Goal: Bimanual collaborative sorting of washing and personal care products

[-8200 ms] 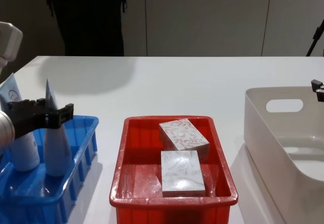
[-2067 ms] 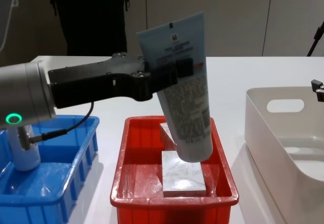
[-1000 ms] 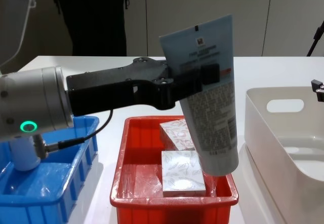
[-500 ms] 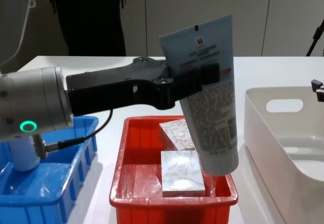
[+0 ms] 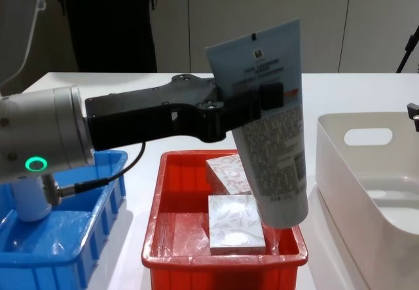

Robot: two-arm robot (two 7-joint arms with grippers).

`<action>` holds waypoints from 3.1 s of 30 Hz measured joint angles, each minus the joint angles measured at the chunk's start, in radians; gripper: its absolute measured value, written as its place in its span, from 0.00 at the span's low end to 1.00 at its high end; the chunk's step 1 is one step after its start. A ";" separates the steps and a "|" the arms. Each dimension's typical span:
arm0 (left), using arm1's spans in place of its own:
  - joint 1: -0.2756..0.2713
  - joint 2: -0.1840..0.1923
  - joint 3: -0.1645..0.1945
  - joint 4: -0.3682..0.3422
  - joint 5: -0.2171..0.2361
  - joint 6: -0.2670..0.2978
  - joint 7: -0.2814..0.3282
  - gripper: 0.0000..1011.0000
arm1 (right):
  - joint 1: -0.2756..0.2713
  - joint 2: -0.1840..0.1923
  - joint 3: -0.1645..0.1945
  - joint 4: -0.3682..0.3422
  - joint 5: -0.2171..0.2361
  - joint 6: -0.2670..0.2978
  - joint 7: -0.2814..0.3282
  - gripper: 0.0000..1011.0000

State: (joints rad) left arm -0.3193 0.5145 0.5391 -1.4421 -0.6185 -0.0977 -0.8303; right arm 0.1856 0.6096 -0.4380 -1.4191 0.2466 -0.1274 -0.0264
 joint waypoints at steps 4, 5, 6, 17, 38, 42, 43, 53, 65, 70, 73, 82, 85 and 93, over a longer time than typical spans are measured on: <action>0.000 0.000 0.000 0.000 0.000 0.000 0.000 0.19 | -0.019 0.008 0.018 -0.011 -0.008 -0.014 0.004 0.99; 0.000 0.000 0.000 0.000 0.000 0.000 0.000 0.19 | -0.023 0.009 0.021 -0.013 -0.010 -0.017 0.006 0.99; 0.000 0.000 0.000 0.000 0.000 0.000 0.000 0.19 | -0.027 0.011 0.024 -0.015 -0.011 -0.019 0.007 0.99; 0.000 0.000 0.000 0.000 0.000 0.001 0.000 0.19 | -0.076 0.036 0.049 -0.061 0.009 -0.062 0.098 0.99; 0.000 0.000 0.000 0.000 0.000 0.001 0.000 0.19 | -0.131 0.063 0.069 -0.127 0.057 -0.102 0.269 0.99; 0.000 0.000 0.000 0.000 0.000 0.000 0.000 0.19 | -0.137 0.062 0.070 -0.136 0.064 -0.104 0.296 0.99; 0.000 0.000 0.000 0.000 0.000 0.000 0.000 0.19 | -0.137 0.061 0.070 -0.138 0.064 -0.104 0.300 0.99; 0.000 0.000 0.000 0.000 0.000 0.000 0.000 0.19 | -0.146 0.050 0.067 -0.153 0.068 -0.113 0.362 0.99; 0.000 0.000 0.000 0.000 0.000 0.000 0.000 0.19 | -0.172 0.056 0.080 -0.179 0.083 -0.122 0.434 0.99; 0.000 0.000 0.000 0.000 0.000 0.000 0.000 0.19 | -0.181 0.056 0.088 -0.188 0.092 -0.124 0.460 0.99; 0.000 0.000 0.000 0.000 0.000 0.000 0.000 0.19 | -0.187 0.055 0.094 -0.195 0.097 -0.127 0.479 0.99; 0.000 0.000 0.000 0.000 0.000 0.000 0.000 0.19 | -0.201 0.056 0.102 -0.209 0.112 -0.134 0.538 0.99; 0.000 0.000 0.000 0.000 0.000 0.000 0.000 0.19 | -0.202 0.056 0.103 -0.211 0.112 -0.136 0.552 0.99; 0.000 0.000 0.000 0.000 0.000 0.000 0.000 0.19 | -0.192 0.044 0.100 -0.203 0.106 -0.144 0.600 0.99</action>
State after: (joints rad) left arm -0.3193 0.5146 0.5393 -1.4421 -0.6185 -0.0972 -0.8302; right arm -0.0066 0.6532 -0.3379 -1.6218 0.3527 -0.2718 0.5739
